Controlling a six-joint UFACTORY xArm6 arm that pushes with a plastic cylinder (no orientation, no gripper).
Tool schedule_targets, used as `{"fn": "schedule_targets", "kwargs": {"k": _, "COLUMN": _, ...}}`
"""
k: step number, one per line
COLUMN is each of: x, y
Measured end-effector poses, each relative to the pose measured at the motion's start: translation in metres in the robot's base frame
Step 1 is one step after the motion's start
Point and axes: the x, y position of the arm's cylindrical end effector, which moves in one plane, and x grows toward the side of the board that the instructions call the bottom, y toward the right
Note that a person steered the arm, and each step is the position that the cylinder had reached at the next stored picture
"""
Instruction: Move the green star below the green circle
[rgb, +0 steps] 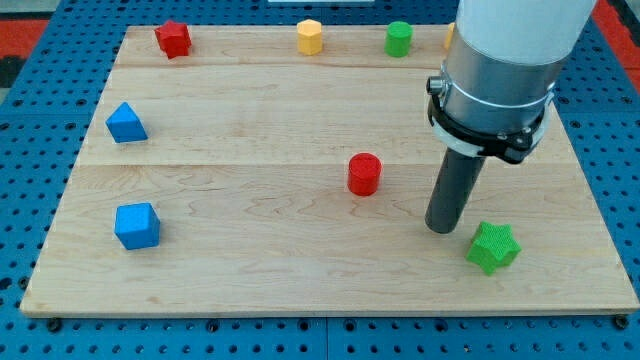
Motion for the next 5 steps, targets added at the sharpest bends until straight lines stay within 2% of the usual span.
{"fn": "schedule_targets", "kwargs": {"k": 5, "x": -0.008, "y": 0.0}}
